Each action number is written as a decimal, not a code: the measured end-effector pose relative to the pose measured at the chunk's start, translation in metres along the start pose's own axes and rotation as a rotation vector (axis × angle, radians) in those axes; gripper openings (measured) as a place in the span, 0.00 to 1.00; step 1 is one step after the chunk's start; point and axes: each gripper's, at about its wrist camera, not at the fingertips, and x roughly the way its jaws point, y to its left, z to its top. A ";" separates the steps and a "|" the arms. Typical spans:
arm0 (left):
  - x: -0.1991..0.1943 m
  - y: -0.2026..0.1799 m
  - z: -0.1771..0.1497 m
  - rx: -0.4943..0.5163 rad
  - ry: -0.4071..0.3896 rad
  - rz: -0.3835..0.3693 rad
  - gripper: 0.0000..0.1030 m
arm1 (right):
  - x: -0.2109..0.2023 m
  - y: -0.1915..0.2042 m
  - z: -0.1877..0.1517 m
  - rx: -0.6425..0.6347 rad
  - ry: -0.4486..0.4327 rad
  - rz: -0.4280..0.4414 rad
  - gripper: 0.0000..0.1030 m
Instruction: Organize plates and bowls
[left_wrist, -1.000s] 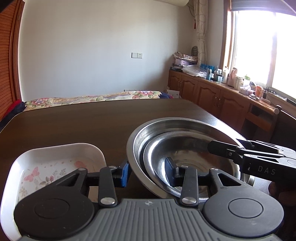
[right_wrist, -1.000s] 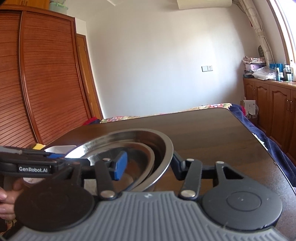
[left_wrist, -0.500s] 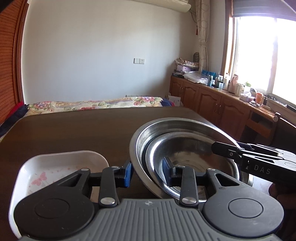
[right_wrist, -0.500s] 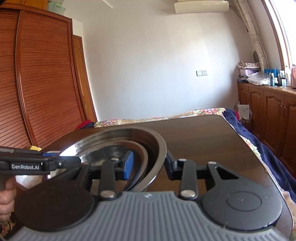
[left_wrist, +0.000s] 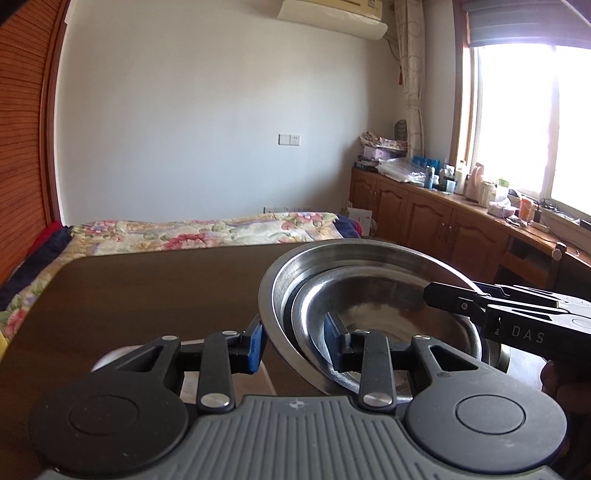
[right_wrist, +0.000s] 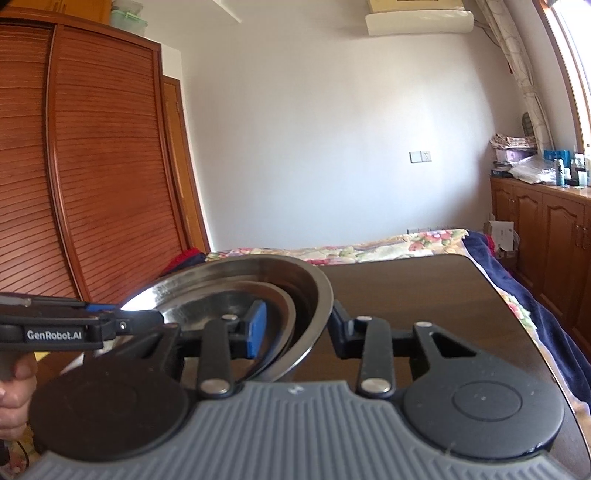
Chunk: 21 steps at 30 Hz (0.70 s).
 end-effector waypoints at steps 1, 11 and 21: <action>-0.002 0.003 0.002 -0.001 -0.005 0.005 0.35 | 0.001 0.002 0.001 -0.003 -0.003 0.005 0.37; -0.017 0.026 0.008 -0.015 -0.020 0.050 0.35 | 0.009 0.023 0.007 -0.043 0.000 0.054 0.37; -0.031 0.053 0.004 -0.043 -0.022 0.103 0.35 | 0.021 0.053 0.007 -0.072 0.020 0.111 0.37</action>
